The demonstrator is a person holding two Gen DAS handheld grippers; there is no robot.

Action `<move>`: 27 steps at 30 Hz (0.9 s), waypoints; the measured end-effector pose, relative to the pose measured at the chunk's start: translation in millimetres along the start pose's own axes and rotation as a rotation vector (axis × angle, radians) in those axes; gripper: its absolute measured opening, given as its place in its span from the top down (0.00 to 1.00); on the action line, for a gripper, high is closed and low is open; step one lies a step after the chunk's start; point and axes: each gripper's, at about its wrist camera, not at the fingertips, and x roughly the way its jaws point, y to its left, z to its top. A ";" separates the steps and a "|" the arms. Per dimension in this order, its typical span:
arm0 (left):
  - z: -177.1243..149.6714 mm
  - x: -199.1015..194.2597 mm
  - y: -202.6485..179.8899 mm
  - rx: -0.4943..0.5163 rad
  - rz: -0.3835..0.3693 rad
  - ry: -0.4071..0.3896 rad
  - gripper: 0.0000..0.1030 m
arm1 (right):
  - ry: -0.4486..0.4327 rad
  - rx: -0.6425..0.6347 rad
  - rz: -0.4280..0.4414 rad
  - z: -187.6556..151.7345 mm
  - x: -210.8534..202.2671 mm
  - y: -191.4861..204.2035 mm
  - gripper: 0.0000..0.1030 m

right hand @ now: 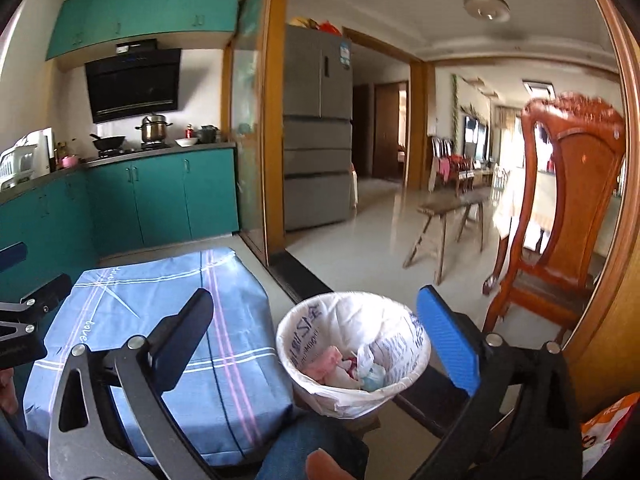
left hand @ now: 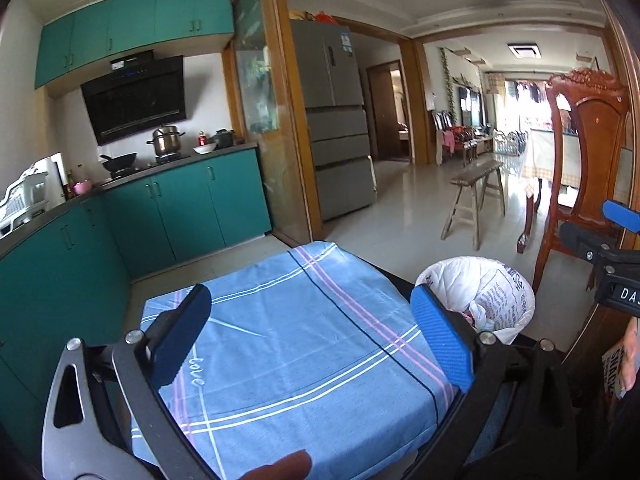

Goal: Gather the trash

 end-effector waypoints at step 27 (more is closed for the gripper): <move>-9.6 -25.8 27.3 -0.044 0.030 -0.015 0.03 | -0.010 -0.053 -0.004 0.0 -24.9 36.2 0.04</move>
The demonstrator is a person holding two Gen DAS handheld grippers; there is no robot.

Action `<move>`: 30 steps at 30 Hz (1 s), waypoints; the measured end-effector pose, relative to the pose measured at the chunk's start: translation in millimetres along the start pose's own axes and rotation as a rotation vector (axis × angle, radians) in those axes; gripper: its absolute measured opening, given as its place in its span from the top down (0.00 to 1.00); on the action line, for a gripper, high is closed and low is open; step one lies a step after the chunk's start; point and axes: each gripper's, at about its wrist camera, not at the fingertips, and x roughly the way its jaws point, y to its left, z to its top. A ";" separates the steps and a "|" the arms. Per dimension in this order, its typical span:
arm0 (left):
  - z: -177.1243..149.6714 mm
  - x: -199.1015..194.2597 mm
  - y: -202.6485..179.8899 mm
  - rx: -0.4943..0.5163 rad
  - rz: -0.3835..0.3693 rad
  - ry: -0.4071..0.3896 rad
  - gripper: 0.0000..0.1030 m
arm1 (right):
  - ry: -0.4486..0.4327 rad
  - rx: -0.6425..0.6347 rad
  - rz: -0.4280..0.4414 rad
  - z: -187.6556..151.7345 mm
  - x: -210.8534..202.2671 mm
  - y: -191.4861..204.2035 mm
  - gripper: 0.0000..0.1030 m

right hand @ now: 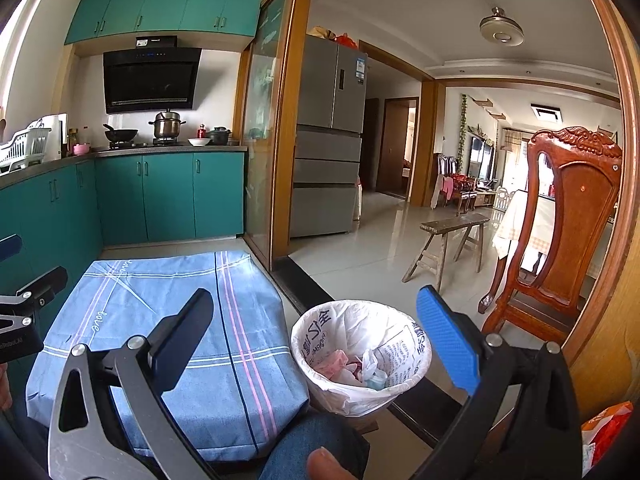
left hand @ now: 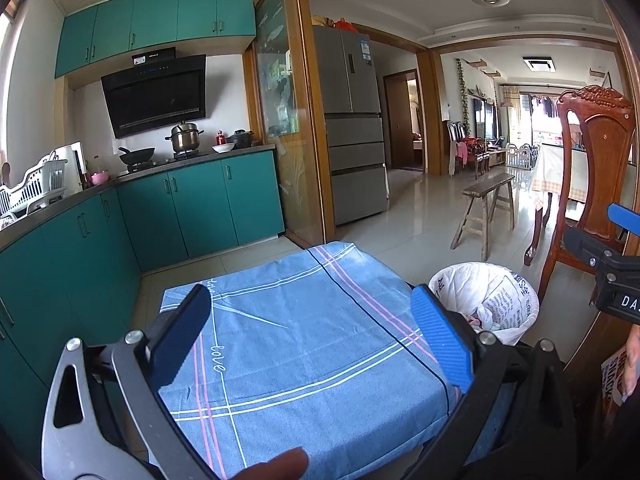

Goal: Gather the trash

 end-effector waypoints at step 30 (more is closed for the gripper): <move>-4.4 24.3 -6.2 0.004 0.011 0.052 0.03 | 0.046 -0.015 0.011 -1.7 22.0 0.0 0.04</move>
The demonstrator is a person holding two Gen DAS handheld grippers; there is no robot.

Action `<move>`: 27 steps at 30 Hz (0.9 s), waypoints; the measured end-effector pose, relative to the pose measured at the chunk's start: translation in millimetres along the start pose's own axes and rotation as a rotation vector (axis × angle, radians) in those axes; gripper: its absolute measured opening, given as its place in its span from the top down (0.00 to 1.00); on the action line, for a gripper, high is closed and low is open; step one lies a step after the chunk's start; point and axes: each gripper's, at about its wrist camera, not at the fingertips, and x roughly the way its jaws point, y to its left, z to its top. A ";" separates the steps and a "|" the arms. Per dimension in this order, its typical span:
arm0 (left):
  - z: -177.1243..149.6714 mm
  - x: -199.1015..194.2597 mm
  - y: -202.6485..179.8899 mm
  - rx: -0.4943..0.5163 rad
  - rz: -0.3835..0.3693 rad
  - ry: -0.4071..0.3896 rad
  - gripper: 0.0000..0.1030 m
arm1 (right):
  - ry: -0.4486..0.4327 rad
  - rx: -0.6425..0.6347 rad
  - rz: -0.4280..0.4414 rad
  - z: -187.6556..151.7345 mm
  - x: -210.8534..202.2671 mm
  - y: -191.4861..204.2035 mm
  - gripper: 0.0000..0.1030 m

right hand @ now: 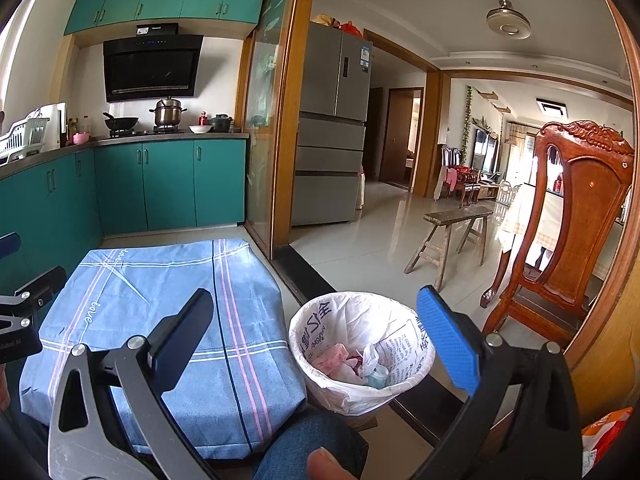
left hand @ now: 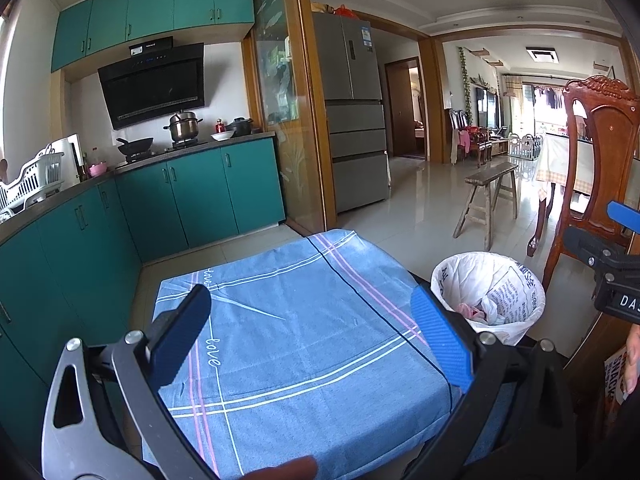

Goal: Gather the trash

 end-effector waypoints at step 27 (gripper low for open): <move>-5.2 18.6 -5.9 -0.008 -0.020 0.032 0.03 | 0.051 0.017 0.010 -10.7 23.4 -4.3 0.04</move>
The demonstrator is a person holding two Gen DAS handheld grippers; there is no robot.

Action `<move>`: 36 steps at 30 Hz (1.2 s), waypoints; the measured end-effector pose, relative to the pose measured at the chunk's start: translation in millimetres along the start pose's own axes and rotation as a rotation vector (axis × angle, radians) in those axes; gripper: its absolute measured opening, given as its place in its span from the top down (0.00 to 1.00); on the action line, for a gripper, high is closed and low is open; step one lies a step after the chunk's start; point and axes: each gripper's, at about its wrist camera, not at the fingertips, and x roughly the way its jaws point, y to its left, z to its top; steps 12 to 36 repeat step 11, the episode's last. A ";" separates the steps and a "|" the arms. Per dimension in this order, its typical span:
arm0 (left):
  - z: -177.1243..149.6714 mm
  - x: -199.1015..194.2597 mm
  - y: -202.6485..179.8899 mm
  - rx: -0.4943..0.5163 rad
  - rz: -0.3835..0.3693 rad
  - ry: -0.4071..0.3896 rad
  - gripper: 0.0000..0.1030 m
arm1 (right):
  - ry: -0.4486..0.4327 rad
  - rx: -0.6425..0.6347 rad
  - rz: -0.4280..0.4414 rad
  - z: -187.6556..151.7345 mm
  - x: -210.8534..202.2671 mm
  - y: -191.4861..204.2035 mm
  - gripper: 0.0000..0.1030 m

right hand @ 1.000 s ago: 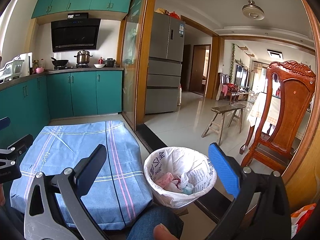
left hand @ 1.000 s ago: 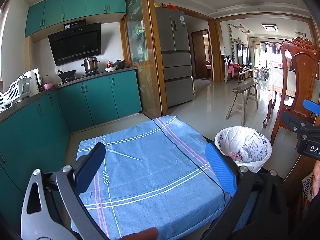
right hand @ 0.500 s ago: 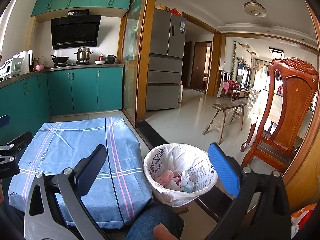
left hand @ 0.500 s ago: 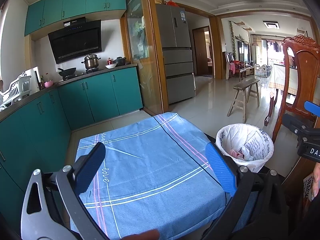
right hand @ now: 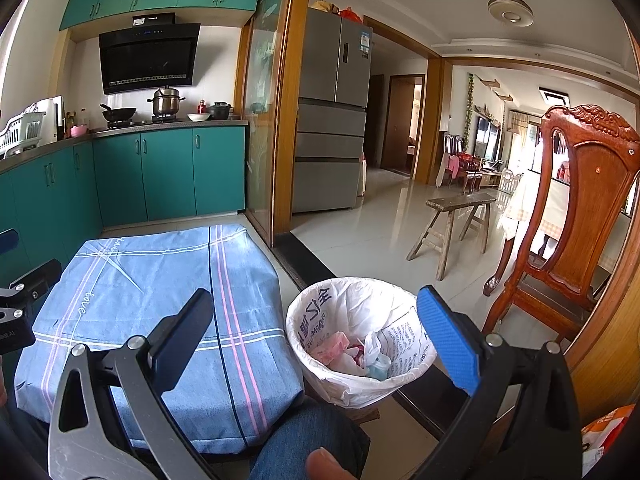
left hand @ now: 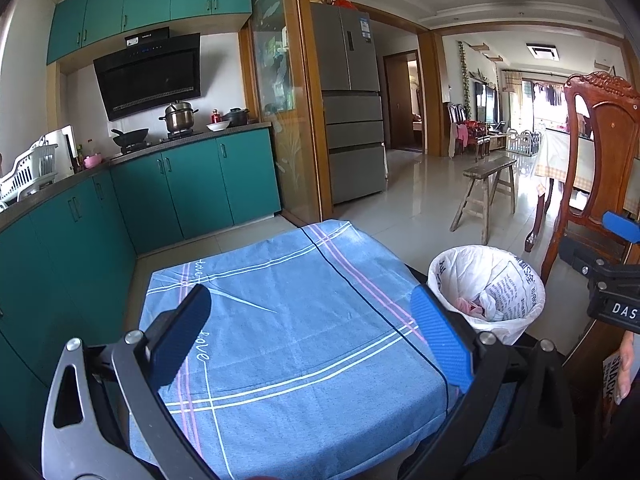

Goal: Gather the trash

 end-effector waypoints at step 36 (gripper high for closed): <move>-29.4 96.7 67.7 -0.151 0.098 0.221 0.03 | 0.250 -0.024 0.328 -7.0 114.6 67.8 0.04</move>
